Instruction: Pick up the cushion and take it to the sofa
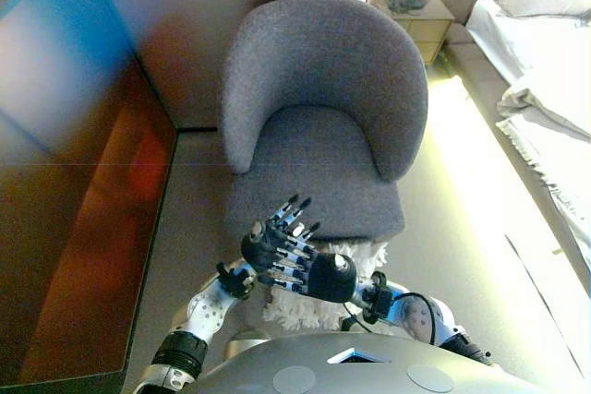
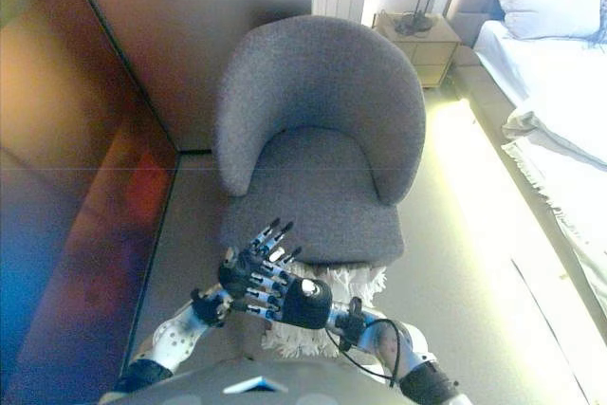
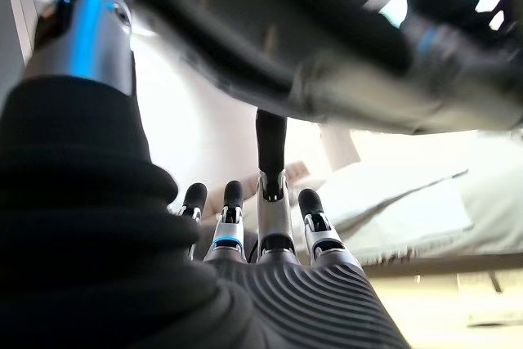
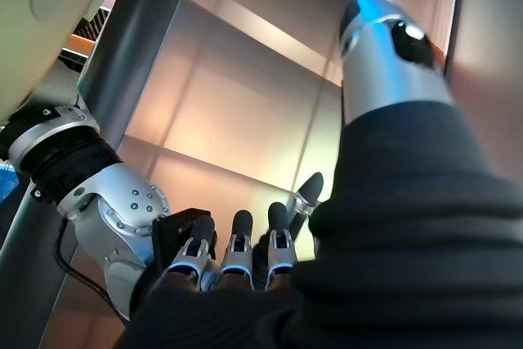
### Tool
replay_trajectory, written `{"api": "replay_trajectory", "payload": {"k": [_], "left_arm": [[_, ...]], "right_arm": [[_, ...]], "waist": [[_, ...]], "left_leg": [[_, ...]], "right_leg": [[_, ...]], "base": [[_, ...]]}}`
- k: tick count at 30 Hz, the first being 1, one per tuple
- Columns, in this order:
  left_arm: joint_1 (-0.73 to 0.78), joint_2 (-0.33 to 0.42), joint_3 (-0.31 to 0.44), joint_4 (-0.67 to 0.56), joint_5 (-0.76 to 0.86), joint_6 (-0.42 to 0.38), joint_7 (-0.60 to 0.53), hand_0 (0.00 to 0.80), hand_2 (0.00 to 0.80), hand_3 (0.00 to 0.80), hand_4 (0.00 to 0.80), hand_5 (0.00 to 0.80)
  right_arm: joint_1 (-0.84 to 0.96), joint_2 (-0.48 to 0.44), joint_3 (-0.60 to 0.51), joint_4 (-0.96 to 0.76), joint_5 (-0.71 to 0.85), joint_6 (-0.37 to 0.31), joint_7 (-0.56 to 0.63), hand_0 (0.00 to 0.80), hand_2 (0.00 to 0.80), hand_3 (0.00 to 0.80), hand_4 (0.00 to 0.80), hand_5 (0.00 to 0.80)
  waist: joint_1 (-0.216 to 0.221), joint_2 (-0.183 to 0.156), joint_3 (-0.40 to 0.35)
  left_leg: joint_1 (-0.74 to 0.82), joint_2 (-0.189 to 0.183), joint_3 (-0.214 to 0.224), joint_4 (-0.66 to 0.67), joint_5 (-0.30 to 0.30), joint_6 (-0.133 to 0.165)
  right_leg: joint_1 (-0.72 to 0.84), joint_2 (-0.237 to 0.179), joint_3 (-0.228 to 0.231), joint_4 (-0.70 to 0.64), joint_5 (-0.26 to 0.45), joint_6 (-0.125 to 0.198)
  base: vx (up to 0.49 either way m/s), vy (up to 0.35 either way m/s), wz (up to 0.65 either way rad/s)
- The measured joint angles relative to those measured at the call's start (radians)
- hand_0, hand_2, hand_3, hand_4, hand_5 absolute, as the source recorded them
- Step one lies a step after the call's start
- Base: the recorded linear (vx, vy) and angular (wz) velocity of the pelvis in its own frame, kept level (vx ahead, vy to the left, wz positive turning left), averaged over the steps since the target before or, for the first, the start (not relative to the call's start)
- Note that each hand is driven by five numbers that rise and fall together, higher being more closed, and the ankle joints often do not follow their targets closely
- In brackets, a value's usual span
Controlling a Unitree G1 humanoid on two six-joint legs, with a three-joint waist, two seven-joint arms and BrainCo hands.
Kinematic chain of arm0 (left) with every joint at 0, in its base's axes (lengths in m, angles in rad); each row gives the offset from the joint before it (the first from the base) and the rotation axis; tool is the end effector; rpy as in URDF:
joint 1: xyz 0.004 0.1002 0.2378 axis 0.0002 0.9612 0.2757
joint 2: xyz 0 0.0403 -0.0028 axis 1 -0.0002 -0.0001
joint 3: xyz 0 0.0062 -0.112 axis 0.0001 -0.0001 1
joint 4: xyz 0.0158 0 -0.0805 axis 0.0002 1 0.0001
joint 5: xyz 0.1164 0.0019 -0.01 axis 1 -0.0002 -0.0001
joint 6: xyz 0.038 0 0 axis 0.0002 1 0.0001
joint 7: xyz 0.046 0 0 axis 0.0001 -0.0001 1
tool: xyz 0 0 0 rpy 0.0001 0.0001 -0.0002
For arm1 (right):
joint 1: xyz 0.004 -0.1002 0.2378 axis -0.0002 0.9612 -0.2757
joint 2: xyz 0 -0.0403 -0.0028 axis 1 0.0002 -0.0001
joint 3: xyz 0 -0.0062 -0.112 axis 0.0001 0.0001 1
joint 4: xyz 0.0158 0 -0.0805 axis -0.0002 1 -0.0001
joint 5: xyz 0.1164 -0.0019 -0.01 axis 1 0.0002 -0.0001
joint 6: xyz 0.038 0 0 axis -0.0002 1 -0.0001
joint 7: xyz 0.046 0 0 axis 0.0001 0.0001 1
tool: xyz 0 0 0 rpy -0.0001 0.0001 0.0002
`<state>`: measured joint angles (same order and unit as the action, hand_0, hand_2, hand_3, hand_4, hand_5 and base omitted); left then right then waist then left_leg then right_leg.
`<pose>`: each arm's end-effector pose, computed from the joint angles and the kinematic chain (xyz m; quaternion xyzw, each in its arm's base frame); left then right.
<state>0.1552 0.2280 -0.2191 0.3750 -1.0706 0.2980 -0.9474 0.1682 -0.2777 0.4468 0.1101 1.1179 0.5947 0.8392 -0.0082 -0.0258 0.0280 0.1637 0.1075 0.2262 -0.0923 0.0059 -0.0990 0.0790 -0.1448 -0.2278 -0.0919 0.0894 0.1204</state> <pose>0.1442 0.1664 -0.0731 -0.5279 0.1773 -0.3643 0.7465 0.1354 -0.1144 -0.0435 0.5276 0.3042 0.4923 0.6219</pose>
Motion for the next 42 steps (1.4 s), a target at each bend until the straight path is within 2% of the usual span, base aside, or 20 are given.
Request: {"api": "replay_trajectory", "payload": {"k": [8,14,25,28,30,33,38,42], "left_arm": [[0.036,0.022,-0.012,-0.042,0.035,0.039,-0.106,0.0,0.0,0.0,0.0,0.0],[0.044,0.03,-0.015,-0.042,0.036,0.062,-0.117,0.0,0.0,0.0,0.0,0.0],[0.064,0.03,-0.011,-0.042,0.036,0.057,-0.142,0.0,0.0,0.0,0.0,0.0],[0.066,0.035,0.008,-0.042,0.036,0.0,-0.069,0.0,0.0,0.0,0.0,0.0],[0.068,0.059,0.017,-0.051,0.038,-0.065,0.006,0.0,0.0,0.0,0.0,0.0],[0.087,0.085,0.074,-0.114,0.083,-0.183,0.183,0.0,0.0,0.0,0.0,0.0],[0.086,0.107,0.138,-0.136,0.2,-0.312,0.442,0.0,0.0,0.0,0.0,0.0],[0.085,0.102,0.15,-0.118,0.303,-0.369,0.641,0.0,0.0,0.0,0.0,0.0]], "right_arm": [[-0.011,-0.013,-0.014,-0.018,0.097,-0.03,-0.028,0.0,0.0,0.0,0.0,0.0],[-0.015,-0.01,-0.053,-0.023,0.159,-0.084,-0.057,0.0,0.0,0.0,0.0,0.0],[-0.015,0.001,-0.144,-0.023,0.238,-0.2,-0.095,0.0,0.0,0.0,0.0,0.0],[-0.014,-0.007,-0.16,-0.024,0.132,-0.353,-0.13,0.0,0.0,0.0,0.0,0.0],[-0.005,-0.011,-0.194,-0.026,0.069,-0.448,-0.21,0.0,0.0,0.0,0.0,0.0],[0.039,-0.011,-0.286,-0.016,-0.068,-0.549,-0.365,0.0,0.0,0.0,0.0,0.0],[0.06,-0.017,-0.34,0.09,-0.308,-0.624,-0.54,0.0,0.0,0.0,0.0,0.0],[0.056,-0.013,-0.335,0.157,-0.362,-0.639,-0.624,0.0,0.0,0.0,0.0,0.0]], "waist": [[0.001,0.008,0.015],[0.002,0.01,0.016],[0.001,0.01,0.016],[0.0,0.01,0.016],[-0.002,0.01,0.016],[-0.003,0.011,0.017],[-0.003,0.014,0.019],[0.0,0.018,0.022]], "left_leg": [[-0.004,0.0,-0.006,0.0,0.0,0.0],[-0.003,0.0,-0.01,0.0,0.0,0.0],[-0.002,0.0,-0.009,0.0,0.0,0.0],[-0.001,0.0,-0.01,0.0,0.0,0.0],[-0.001,0.0,-0.009,0.0,0.0,0.0],[-0.002,-0.002,-0.008,0.0,0.0,0.0],[-0.002,-0.003,-0.005,0.0,0.0,0.0],[-0.003,-0.002,-0.007,0.001,0.0,0.0]], "right_leg": [[0.0,0.0,-0.001,0.0,0.0,0.0],[0.004,0.0,-0.003,0.0,0.0,0.0],[0.005,0.0,-0.004,0.001,0.0,-0.001],[0.005,0.0,-0.003,0.001,0.0,-0.001],[0.005,0.0,-0.003,0.0,0.0,-0.001],[0.004,0.001,0.0,0.001,0.0,-0.001],[0.001,0.001,0.002,0.0,0.0,0.0],[0.0,0.0,0.002,-0.001,0.0,0.0]], "base": [[0.0,0.001,0.02],[0.007,0.002,0.01],[0.0,0.0,0.0],[0.0,0.0,0.0],[0.0,0.0,0.0],[-0.014,0.008,0.0],[-0.04,0.02,-0.02],[-0.008,0.003,0.0]]}}
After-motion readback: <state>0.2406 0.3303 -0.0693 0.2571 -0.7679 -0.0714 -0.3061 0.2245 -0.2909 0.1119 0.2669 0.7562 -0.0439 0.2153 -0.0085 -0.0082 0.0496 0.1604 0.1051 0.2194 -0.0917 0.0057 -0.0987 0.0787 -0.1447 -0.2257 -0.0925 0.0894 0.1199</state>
